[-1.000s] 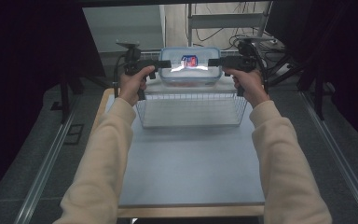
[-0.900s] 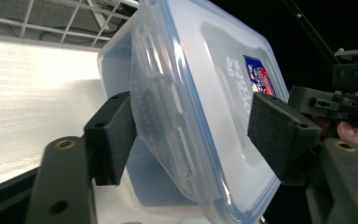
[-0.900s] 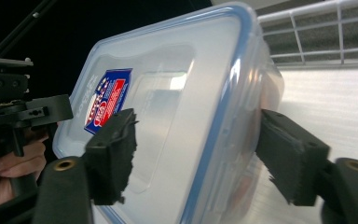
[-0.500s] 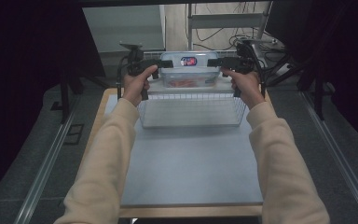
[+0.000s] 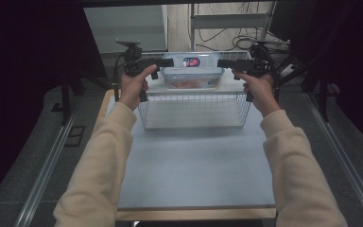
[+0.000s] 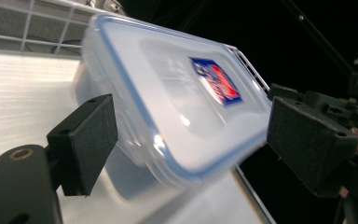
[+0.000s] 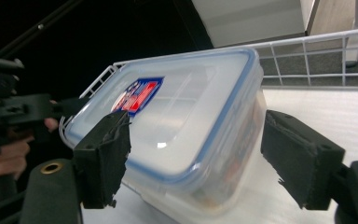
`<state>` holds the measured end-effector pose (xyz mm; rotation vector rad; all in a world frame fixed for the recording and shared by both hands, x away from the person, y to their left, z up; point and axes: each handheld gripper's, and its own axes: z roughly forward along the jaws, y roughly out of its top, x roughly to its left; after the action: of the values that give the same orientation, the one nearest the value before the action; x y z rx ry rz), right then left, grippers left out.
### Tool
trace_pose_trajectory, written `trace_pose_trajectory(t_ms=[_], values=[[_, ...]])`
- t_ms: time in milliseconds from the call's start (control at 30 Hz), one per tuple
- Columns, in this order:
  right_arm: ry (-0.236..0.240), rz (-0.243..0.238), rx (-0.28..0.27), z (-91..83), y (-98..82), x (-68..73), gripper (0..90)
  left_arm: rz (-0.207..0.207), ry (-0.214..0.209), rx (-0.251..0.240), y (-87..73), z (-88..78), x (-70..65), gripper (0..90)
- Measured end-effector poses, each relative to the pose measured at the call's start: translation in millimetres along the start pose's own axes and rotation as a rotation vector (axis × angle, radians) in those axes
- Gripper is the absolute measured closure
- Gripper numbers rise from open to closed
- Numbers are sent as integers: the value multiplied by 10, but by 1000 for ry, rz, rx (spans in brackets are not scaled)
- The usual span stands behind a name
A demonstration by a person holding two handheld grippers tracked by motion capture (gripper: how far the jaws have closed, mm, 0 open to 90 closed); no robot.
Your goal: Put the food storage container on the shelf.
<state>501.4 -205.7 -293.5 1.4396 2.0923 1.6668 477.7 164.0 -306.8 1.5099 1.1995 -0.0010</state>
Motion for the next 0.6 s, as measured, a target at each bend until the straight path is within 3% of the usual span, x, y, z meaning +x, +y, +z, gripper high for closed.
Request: trace_pose_trajectory(t_ms=[267,467,600], values=[[43,-78,10,-312,-265,52,201,98,-41,-29,-317,-365,-265,163],[74,-153,19,-571,-681,56,192,195,-45,-12,-766,-597,-410,165],[88,-190,22,-717,-1011,43,187,206,-65,12,-1100,-666,-413,165]])
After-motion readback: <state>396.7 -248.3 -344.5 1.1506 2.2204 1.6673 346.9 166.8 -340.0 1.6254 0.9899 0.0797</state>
